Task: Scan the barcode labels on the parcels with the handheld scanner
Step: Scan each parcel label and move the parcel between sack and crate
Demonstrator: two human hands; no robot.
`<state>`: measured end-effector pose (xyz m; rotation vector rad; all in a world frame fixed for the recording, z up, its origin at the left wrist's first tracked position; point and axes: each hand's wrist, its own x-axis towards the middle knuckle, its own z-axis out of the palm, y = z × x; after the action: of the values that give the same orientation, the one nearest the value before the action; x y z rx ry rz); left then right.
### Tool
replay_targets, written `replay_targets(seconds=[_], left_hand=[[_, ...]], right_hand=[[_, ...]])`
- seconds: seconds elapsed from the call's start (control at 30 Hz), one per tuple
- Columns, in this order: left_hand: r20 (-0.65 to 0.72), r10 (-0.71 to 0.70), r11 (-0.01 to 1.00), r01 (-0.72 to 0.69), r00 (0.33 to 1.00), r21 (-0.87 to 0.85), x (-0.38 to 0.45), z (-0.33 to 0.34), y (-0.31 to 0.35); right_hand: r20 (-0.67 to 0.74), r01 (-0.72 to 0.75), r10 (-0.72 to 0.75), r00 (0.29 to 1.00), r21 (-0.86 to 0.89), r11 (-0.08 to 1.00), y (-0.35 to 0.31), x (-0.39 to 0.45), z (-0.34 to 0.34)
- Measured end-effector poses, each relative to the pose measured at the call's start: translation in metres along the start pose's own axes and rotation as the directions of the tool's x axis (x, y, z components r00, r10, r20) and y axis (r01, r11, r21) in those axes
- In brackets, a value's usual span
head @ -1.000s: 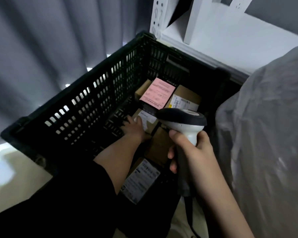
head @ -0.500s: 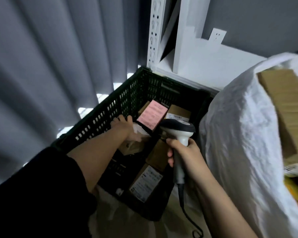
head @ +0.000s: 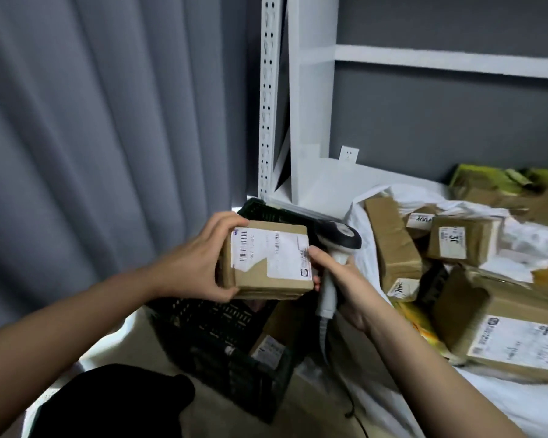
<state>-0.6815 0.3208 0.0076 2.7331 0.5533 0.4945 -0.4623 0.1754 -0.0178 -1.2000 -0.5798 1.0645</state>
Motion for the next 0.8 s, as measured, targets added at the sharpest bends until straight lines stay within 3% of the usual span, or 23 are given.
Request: replay_targets(seconds=[0.17,0.3,0.37,0.43,0.47,0.53,0.63,0.8], left_hand=[[-0.071,0.149,0.988,-0.150,0.986,-0.016,-0.001,-0.026,0.037],[-0.075,0.164,0.983,-0.169,0.984,-0.069,0.010,-0.030,0.050],[-0.114,0.140,0.974,-0.157,0.984,-0.162,0.017,-0.024,0.047],[-0.183,-0.034,0.922,-0.040,0.983,-0.386,0.022,-0.011,0.047],[-0.171,-0.193,0.836,0.071,0.966,-0.544,0.021,-0.002,0.050],[0.008,-0.440,0.546,0.275,0.898,-0.792,0.020,0.020,0.059],[0.219,-0.457,0.211,0.344,0.862,-0.915,0.024,0.049,0.068],[0.196,-0.528,-0.023,0.217,0.826,-0.976,0.055,0.063,0.064]], right_hand=[[0.168,-0.059,0.041,0.985,0.099,0.993,-0.009,-0.022,-0.020],[0.132,-0.019,0.002,0.991,0.129,0.991,-0.010,-0.023,-0.022],[0.083,0.000,-0.011,0.996,0.134,0.991,-0.010,-0.023,-0.019],[0.031,0.035,-0.041,0.999,0.174,0.984,-0.011,-0.021,-0.015],[0.013,0.053,-0.057,0.998,0.208,0.977,-0.011,-0.020,-0.011],[-0.013,0.081,-0.080,0.997,0.280,0.957,-0.011,-0.017,-0.006],[-0.068,0.125,-0.109,0.992,0.306,0.944,-0.005,-0.008,-0.005],[-0.210,0.179,-0.136,0.968,0.199,0.964,0.004,0.002,0.003]])
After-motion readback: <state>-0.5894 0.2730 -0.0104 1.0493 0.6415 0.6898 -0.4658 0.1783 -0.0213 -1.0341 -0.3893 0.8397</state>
